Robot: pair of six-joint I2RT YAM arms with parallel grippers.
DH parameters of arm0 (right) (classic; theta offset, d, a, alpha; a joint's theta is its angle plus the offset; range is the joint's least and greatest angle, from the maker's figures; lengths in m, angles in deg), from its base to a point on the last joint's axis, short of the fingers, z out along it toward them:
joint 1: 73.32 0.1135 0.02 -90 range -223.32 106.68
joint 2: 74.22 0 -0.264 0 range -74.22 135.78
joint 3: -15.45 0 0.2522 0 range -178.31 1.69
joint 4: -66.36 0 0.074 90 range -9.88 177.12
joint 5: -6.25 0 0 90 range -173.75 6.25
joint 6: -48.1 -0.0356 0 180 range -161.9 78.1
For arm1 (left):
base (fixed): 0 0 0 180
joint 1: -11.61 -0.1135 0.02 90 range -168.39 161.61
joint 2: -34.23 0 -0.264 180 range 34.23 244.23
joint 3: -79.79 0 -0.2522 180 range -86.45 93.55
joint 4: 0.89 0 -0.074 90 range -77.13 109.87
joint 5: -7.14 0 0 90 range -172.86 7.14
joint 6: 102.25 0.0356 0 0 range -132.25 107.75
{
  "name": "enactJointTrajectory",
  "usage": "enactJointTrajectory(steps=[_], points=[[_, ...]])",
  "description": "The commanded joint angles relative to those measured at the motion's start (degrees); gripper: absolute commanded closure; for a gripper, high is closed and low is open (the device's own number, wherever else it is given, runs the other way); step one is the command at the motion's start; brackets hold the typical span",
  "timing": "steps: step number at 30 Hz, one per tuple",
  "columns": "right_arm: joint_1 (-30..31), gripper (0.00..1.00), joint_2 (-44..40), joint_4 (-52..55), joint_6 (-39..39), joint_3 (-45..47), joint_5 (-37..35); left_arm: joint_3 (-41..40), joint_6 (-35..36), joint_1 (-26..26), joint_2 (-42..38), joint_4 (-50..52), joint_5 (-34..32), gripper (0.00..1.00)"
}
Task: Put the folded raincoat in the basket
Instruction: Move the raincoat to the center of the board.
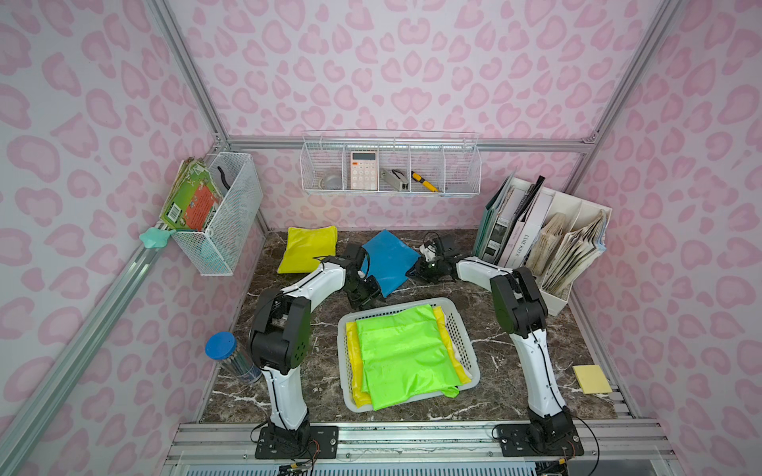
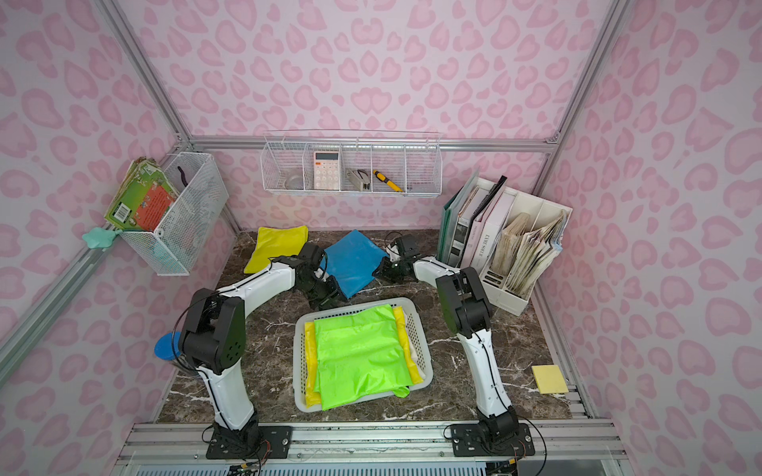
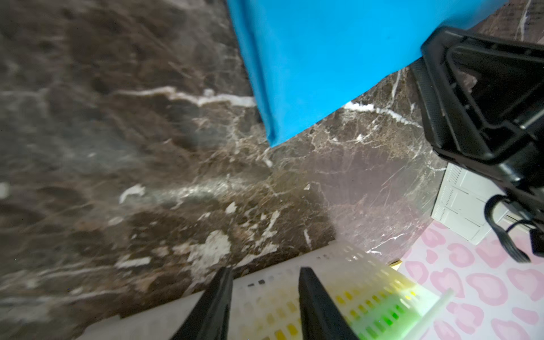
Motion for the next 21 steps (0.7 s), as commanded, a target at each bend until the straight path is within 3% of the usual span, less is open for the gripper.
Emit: enactJointTrajectory(steps=[1, 5, 11, 14, 18, 21], points=[[-0.7, 0.9, 0.9, 7.5, 3.4, -0.8, -3.2, -0.7, 2.6, -2.1, -3.0, 5.8, -3.8, 0.58], [-2.6, 1.0, 0.4, 9.3, 6.2, -0.6, -2.7, 0.1, 4.1, -5.6, -5.7, 7.9, -4.3, 0.57], [-4.5, 1.0, -2.3, 14.9, 13.3, -0.9, -3.6, 4.2, 6.2, -9.8, -4.7, 10.8, -3.6, 0.57], [-5.0, 1.0, -4.3, 19.5, 17.6, -1.0, -7.7, 8.8, 7.3, -11.0, -3.5, 11.1, -2.7, 0.57], [-5.0, 1.0, -4.0, 26.5, 23.8, -2.9, -13.2, 19.3, 11.8, -11.6, 3.2, 14.3, -0.2, 0.54], [-5.0, 1.0, -2.9, 27.6, 25.3, -4.0, -12.5, 30.6, 15.9, -11.7, 11.8, 17.8, 2.2, 0.54]])
